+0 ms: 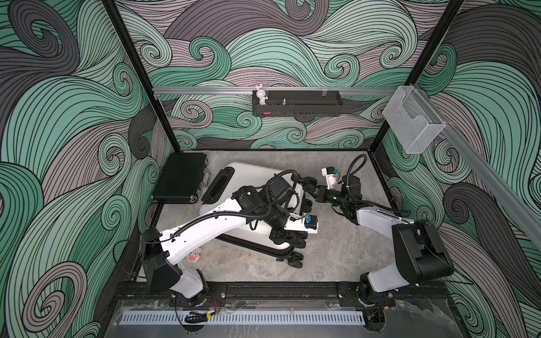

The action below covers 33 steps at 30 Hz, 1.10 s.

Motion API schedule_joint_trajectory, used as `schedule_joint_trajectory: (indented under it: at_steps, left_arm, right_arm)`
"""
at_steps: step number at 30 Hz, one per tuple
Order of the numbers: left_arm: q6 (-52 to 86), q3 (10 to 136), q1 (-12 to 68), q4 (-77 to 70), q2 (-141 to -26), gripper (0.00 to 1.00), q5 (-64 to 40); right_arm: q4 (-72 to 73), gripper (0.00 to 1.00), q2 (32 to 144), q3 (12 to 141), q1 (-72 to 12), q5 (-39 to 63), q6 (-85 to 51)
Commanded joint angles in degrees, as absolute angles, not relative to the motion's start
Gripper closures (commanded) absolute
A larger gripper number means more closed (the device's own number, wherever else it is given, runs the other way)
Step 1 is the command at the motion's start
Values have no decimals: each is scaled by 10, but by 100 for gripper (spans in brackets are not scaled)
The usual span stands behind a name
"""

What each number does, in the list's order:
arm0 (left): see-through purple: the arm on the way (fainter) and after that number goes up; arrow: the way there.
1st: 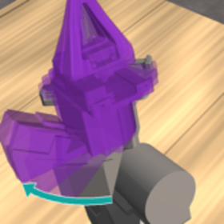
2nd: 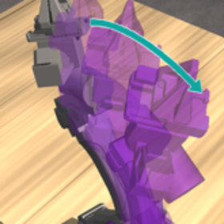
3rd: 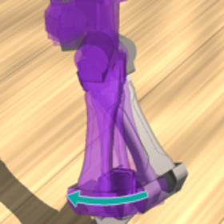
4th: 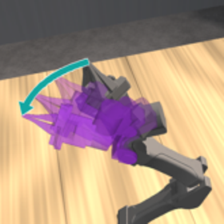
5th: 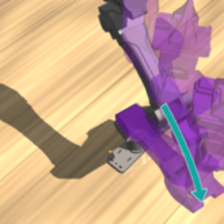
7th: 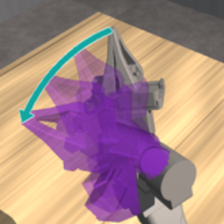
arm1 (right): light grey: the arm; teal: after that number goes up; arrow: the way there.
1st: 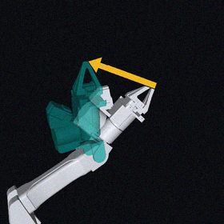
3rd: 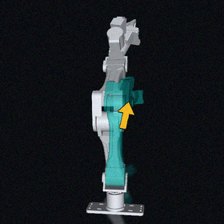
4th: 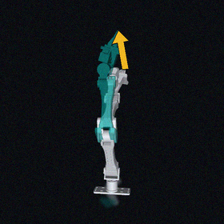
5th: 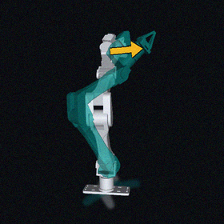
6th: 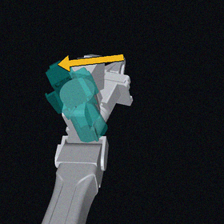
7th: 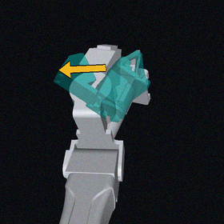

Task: Open the suitcase zippers
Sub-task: Unzip the zipper on the suitcase, then place the suitcase at the center of the board.

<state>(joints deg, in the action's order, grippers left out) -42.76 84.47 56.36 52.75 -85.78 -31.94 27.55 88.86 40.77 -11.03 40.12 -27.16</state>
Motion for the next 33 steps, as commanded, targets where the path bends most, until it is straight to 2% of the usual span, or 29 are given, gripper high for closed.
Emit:
schedule_joint_trajectory:
  at_steps: [1,17,20,26,27,31,33]
  left_arm:
    - [-401,849,576,552,-842,95,-517]
    - [-391,842,583,532,-847,95,-539]
    - [-383,836,583,525,-844,95,-510]
    - [-335,817,583,471,-828,97,-373]
    - [-332,811,582,462,-824,97,-352]
    - [-323,803,581,451,-819,97,-305]
    - [-323,802,581,450,-819,96,-293]
  right_arm:
    - [307,100,932,433,-82,312,-279]
    - [320,100,1021,491,-82,308,-274]
    - [320,100,1017,488,-82,306,-270]
    - [303,100,960,458,-79,292,-247]
    - [294,99,948,454,-78,292,-242]
    - [244,76,910,447,-75,288,-217]
    - [215,70,889,444,-75,280,-208]
